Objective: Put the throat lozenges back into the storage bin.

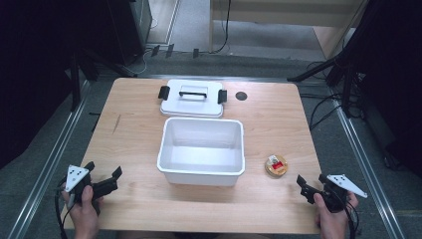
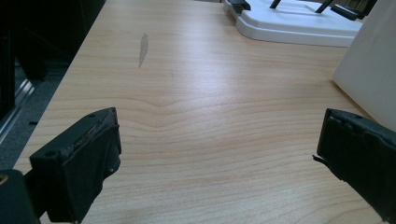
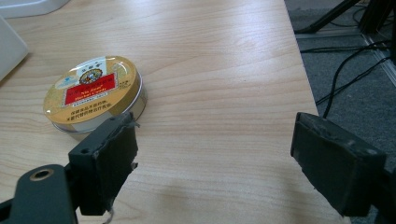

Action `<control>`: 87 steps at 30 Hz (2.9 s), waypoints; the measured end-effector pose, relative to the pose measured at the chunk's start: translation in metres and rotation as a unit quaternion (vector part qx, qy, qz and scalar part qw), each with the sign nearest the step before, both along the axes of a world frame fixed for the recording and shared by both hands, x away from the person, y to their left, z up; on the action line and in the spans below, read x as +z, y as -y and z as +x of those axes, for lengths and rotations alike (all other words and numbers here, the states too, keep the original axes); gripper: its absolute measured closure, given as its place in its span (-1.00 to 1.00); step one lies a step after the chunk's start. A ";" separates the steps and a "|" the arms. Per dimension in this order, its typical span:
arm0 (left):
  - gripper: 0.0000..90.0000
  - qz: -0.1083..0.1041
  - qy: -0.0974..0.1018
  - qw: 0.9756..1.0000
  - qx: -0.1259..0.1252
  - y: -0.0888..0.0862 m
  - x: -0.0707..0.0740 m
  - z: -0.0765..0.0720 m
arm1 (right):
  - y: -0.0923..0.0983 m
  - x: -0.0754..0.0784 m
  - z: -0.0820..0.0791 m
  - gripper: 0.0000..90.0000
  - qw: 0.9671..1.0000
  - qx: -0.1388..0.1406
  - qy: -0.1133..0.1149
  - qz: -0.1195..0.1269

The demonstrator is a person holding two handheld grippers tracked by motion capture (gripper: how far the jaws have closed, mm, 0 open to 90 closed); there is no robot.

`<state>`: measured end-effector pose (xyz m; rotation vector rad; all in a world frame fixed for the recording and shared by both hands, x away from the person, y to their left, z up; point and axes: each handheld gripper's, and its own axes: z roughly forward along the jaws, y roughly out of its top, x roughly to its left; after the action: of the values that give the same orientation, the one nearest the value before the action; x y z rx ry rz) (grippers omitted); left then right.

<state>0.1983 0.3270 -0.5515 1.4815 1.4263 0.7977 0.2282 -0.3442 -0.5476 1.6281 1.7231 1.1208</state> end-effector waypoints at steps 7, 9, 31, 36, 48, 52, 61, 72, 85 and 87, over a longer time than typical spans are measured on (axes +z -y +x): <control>-1.00 -0.004 0.003 1.000 -0.001 0.000 0.000 -0.001 | -0.001 0.000 0.003 -0.67 1.000 0.011 -0.014 -0.009; -1.00 -0.004 0.004 1.000 -0.001 0.000 0.000 -0.001 | -0.001 0.000 0.003 -0.67 1.000 0.014 -0.018 -0.011; -1.00 -0.008 0.013 1.000 0.004 -0.001 0.000 -0.004 | -0.047 0.043 0.032 -0.67 0.963 0.139 -0.197 -0.119; -1.00 -0.007 0.013 1.000 0.003 -0.001 0.000 -0.004 | -0.061 0.048 0.043 -0.69 0.941 0.169 -0.251 -0.151; -1.00 -0.007 0.012 1.000 0.003 -0.001 0.000 -0.003 | -0.087 0.055 0.069 -0.70 0.906 0.175 -0.329 -0.199; -1.00 -0.003 0.009 1.000 0.000 -0.001 0.000 -0.003 | -0.101 0.057 0.085 -0.74 0.891 0.174 -0.361 -0.214; -1.00 -0.006 0.009 1.000 -0.001 -0.001 0.000 -0.003 | -0.113 0.054 0.109 -0.72 0.880 0.151 -0.397 -0.212; -1.00 -0.006 0.008 1.000 -0.002 -0.001 0.000 -0.003 | -0.123 0.046 0.125 -0.70 0.878 0.128 -0.412 -0.208; -1.00 -0.006 0.006 1.000 -0.002 -0.001 0.000 -0.002 | -0.126 0.041 0.132 -0.57 0.878 0.108 -0.414 -0.213; -1.00 -0.006 0.007 1.000 -0.002 -0.001 0.000 -0.002 | -0.127 0.041 0.132 -0.56 0.879 0.109 -0.414 -0.211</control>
<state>0.1962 0.3280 -0.5517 1.4669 1.4148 0.7925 0.3599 -0.2169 -0.5064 1.7572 2.4976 0.0261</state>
